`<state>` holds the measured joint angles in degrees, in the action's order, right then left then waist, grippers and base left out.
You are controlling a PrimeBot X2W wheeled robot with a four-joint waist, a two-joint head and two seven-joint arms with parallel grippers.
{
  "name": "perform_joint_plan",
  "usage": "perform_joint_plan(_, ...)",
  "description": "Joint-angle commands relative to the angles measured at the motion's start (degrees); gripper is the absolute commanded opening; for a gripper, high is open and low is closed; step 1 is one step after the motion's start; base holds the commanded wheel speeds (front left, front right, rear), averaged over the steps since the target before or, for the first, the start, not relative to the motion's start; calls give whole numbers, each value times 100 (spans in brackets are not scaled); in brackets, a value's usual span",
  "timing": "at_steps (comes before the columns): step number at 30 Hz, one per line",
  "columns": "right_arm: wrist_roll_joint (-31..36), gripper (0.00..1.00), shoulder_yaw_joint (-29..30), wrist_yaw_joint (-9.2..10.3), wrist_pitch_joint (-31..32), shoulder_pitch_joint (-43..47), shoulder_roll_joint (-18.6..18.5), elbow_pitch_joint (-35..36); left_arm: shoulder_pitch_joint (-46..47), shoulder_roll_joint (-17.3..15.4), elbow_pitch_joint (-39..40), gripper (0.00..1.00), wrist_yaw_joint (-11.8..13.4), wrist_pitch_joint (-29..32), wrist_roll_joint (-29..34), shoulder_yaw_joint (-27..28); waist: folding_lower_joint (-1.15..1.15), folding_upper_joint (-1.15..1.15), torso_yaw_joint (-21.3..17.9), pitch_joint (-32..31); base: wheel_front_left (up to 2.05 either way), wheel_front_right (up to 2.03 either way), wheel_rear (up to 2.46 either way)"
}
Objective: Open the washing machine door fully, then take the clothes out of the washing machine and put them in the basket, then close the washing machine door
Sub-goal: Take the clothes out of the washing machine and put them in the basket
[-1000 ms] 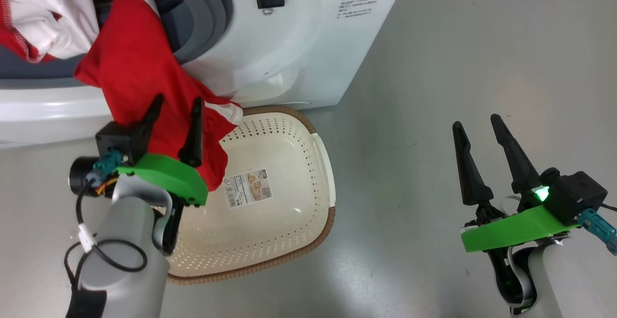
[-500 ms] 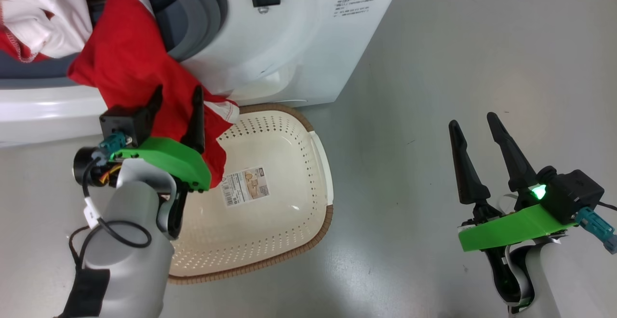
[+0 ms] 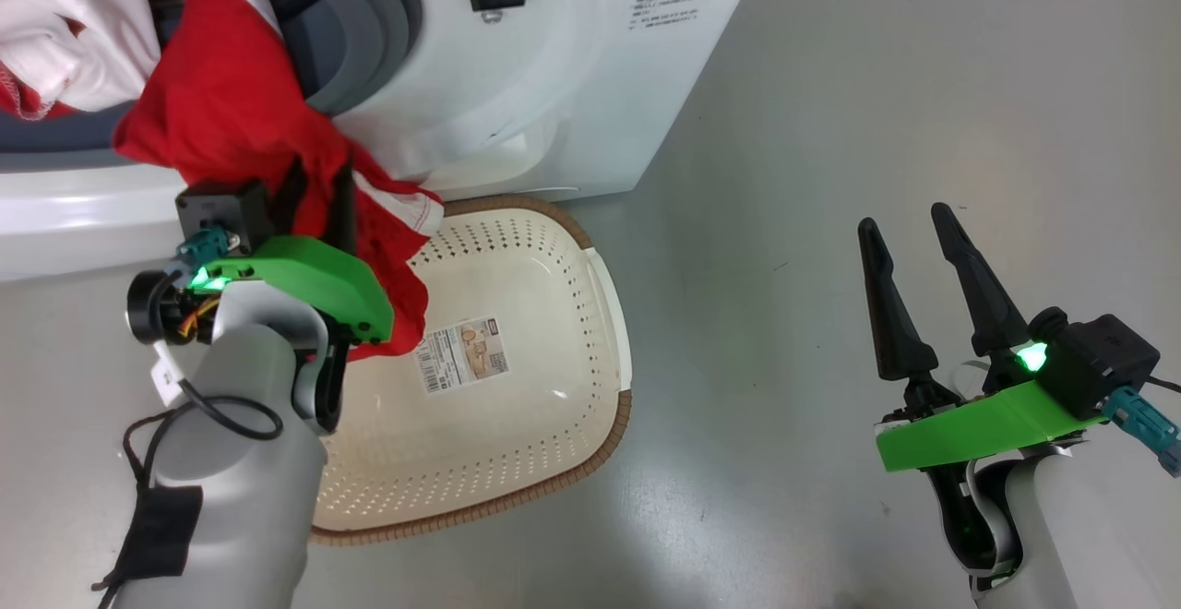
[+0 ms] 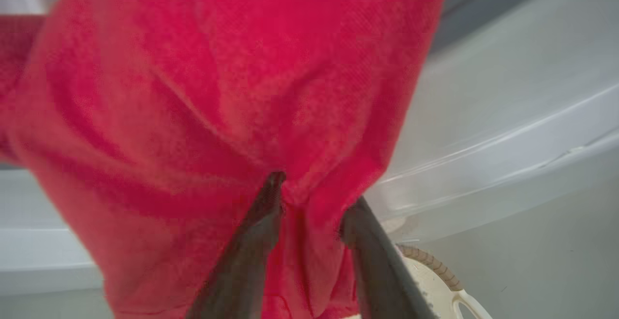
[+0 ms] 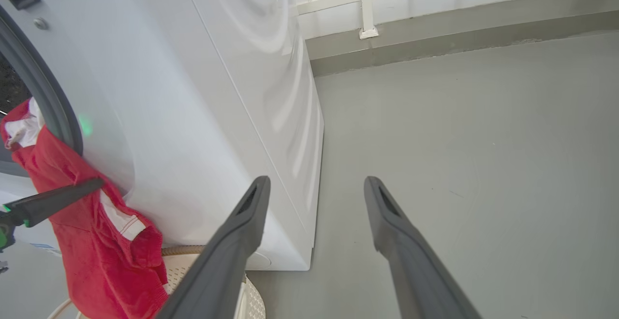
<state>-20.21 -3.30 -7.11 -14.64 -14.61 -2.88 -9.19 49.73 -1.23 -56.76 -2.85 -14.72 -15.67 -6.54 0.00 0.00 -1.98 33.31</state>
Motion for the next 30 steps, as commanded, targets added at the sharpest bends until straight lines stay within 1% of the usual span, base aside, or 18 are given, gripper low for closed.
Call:
perform_joint_plan(1,-33,100,-139,-37,-36,15,1,138,73,-166,53,24,39,-28,41,149,0,0,1,-6,0,0,0)
perform_joint_plan(2,-36,100,-134,-37,-36,19,1,140,80,-166,38,9,32,-28,55,163,0,0,2,-6,0,0,0)
perform_joint_plan(3,-38,100,-129,-37,-36,21,1,141,84,-166,18,0,24,-28,65,178,0,0,5,-9,0,0,0)
perform_joint_plan(14,-31,100,-108,-37,-36,18,1,130,-151,-166,-120,0,-123,-28,81,261,0,0,74,-60,0,0,0)
perform_joint_plan(30,19,100,-61,-37,-36,73,1,124,-776,-168,-656,0,-304,-28,152,288,0,0,164,-121,0,0,0)
